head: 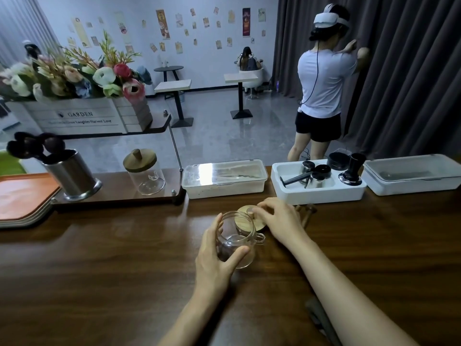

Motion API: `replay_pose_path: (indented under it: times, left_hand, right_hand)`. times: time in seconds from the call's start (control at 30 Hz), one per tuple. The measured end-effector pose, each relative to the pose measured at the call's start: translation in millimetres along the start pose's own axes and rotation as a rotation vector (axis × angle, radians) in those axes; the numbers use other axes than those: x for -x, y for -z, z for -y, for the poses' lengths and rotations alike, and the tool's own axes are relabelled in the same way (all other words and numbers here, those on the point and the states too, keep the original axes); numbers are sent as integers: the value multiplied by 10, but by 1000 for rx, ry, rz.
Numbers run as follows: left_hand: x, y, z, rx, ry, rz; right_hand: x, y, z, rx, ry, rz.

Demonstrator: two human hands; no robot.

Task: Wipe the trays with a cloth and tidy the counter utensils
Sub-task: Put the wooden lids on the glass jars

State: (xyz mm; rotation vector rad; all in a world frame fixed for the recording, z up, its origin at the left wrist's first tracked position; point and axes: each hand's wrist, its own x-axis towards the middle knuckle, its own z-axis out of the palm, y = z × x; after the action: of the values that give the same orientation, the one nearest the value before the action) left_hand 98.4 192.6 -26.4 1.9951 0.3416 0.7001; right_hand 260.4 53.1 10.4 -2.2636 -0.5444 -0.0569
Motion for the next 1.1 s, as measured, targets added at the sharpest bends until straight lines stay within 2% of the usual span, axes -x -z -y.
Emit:
replay_pose_path:
  times: [0.1,0.17,0.3,0.5,0.63,1.1]
  left_hand:
    - [-3,2,-6,-5,-5,-1]
    - [-1,1,-9,-15,-7,-3]
    - [6,-3,2,-19,-11,-6]
    - [11,2,-27,-17,-16,2]
    - [22,3,-39,-14,-12,0]
    - [149,-7,-84,-12,1,-9]
  right_hand:
    - [-8,318,-219,71,-113,-54]
    - [-28,447,-404,198,-179,-29]
    - [-52,454,-591,389,-169,51]
    - [98,311,-579,361,-104,21]
    - [154,274,-513,321,-50,66]
    - [256,381,-576,313,-18,126]
